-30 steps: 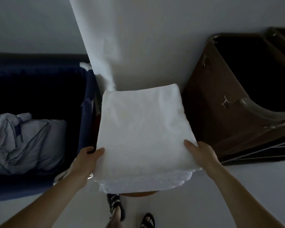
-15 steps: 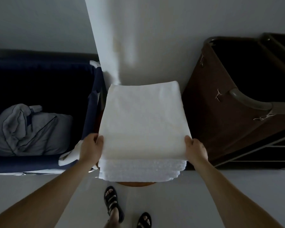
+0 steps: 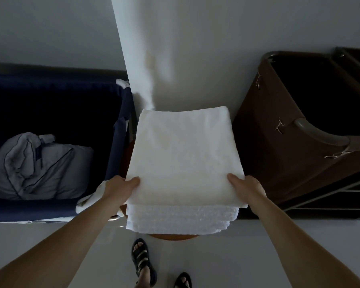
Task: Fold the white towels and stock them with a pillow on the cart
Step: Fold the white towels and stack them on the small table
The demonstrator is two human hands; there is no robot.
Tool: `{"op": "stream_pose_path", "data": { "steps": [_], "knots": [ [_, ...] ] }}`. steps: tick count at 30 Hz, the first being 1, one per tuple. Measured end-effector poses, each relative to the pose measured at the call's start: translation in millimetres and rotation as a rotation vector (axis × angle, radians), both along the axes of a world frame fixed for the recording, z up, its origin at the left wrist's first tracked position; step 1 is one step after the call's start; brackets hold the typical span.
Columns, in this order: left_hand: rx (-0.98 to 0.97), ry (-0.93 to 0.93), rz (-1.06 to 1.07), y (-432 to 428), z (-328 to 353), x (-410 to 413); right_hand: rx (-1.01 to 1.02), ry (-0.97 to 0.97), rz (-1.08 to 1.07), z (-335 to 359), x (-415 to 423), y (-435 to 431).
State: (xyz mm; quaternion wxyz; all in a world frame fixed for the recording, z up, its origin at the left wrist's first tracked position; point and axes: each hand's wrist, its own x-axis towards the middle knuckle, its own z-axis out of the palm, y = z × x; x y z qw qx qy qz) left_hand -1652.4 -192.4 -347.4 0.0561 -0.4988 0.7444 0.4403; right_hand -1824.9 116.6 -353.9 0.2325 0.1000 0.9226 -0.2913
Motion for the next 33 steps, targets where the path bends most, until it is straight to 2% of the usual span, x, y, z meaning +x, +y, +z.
{"op": "stream_pose_path", "data": {
  "steps": [5, 8, 15, 19, 22, 28, 31, 33],
  "knots": [
    [0.096, -0.039, 0.01, -6, -1, 0, -0.048, -0.05, -0.01, 5, -4, -2],
    [0.328, 0.02, 0.142, -14, -1, 4, -0.21, -0.12, -0.066, 5, -8, -2],
    [0.7, 0.082, 0.148, -26, 9, -17, -0.44, -0.24, -0.092, 10, -23, -6],
    [0.738, 0.072, 0.106, -29, 18, -27, -0.462, -0.239, -0.128, 15, -21, -11],
    [0.679, 0.163, 0.116, -32, 39, -42, -0.479, -0.097, -0.142, 31, -25, -21],
    [0.534, 0.64, 0.117, -66, 143, -112, -0.642, 0.346, -0.108, 122, -85, -62],
    [0.544, 0.854, 0.097, -78, 186, -126, -0.777, 0.471, -0.124, 170, -105, -76],
    [0.496, 0.889, 0.035, -81, 192, -120, -0.831, 0.509, -0.107, 182, -111, -75]
  ]
}}
